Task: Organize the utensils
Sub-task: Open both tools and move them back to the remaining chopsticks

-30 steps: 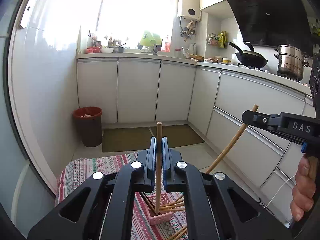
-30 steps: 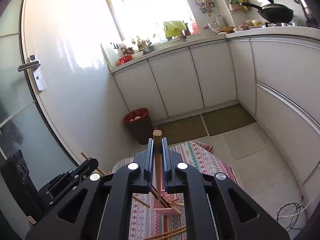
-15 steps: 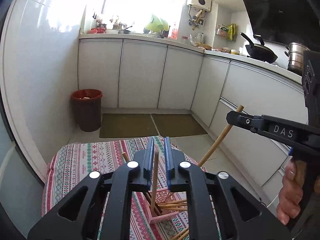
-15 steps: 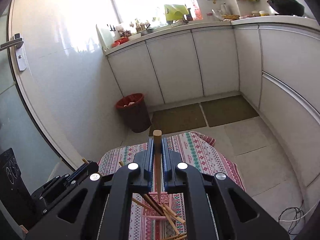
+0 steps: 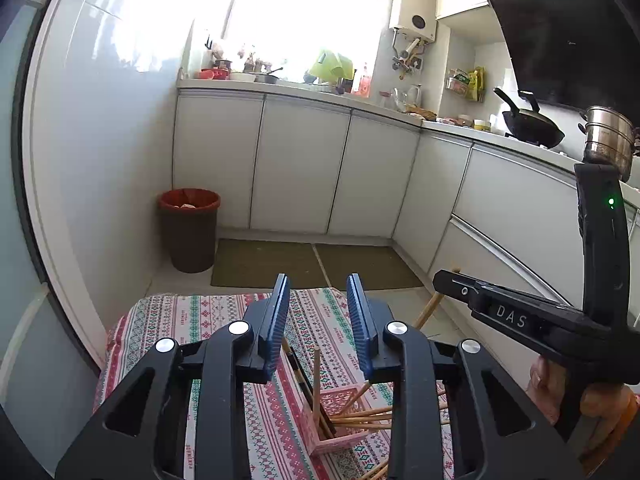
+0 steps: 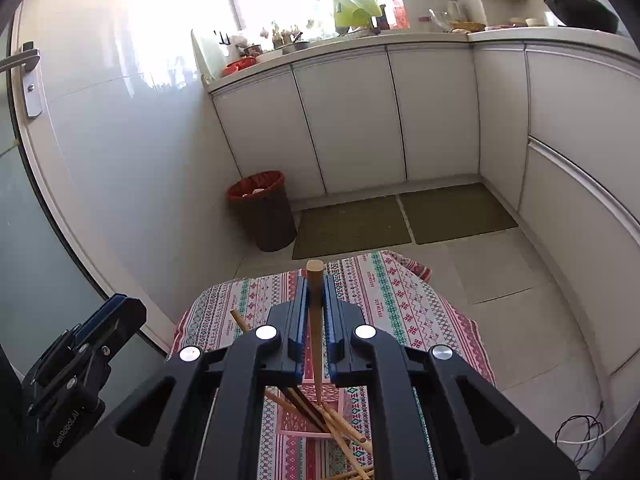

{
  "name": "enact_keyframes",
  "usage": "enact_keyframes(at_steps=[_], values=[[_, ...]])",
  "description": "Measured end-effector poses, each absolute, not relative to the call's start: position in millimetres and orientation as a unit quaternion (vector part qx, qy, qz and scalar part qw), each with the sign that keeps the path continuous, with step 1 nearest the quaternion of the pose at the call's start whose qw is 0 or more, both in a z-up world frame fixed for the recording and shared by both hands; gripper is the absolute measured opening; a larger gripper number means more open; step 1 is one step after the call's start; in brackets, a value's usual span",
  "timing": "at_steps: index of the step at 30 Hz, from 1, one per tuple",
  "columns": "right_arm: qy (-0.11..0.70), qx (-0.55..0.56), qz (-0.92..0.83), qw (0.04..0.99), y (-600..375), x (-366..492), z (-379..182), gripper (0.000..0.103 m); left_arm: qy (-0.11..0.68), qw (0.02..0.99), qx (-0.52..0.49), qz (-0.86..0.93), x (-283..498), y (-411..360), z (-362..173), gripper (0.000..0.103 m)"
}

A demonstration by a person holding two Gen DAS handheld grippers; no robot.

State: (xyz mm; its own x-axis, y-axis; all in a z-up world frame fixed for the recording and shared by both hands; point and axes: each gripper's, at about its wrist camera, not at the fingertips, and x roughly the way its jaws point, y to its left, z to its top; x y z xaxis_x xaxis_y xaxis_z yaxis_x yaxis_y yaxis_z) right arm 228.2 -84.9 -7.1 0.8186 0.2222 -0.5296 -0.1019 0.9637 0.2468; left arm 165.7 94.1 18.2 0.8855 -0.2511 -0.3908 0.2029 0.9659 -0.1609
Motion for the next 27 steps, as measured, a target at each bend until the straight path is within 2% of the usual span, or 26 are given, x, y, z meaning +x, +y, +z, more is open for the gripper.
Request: enact_keyframes(at_steps=[3, 5, 6, 8, 11, 14, 18, 20, 22, 27], values=[[0.295, 0.097, 0.078, 0.947, -83, 227, -9, 0.013, 0.207, 0.971, -0.056, -0.108, 163, 96, 21, 0.032], [0.295, 0.094, 0.072, 0.948, -85, 225, -7, 0.017, 0.203, 0.972, -0.052, -0.102, 160, 97, 23, 0.040], [0.295, 0.093, 0.070, 0.948, -86, 222, -6, 0.022, 0.201, 0.973, -0.049, -0.099, 158, 96, 24, 0.042], [0.293, 0.088, 0.065, 0.950, -87, 215, -3, 0.024, 0.199, 0.975, -0.042, -0.091, 154, 94, 26, 0.047], [0.289, 0.080, 0.055, 0.952, -88, 203, 2, 0.027, 0.198, 0.977, -0.029, -0.079, 148, 89, 30, 0.049], [0.283, 0.076, 0.045, 0.955, -91, 190, 4, 0.034, 0.192, 0.979, -0.020, -0.066, 141, 85, 34, 0.060], [0.281, 0.066, 0.032, 0.957, -93, 173, 5, 0.042, 0.193, 0.979, -0.008, -0.059, 132, 79, 37, 0.062], [0.282, 0.065, 0.027, 0.957, -95, 165, 5, 0.046, 0.194, 0.980, -0.006, -0.054, 126, 78, 36, 0.069], [0.278, 0.065, 0.024, 0.958, -97, 157, 4, 0.053, 0.197, 0.979, -0.002, -0.053, 123, 76, 35, 0.073], [0.275, 0.060, 0.012, 0.960, -100, 138, 3, 0.062, 0.200, 0.979, 0.003, -0.043, 114, 74, 34, 0.080]])
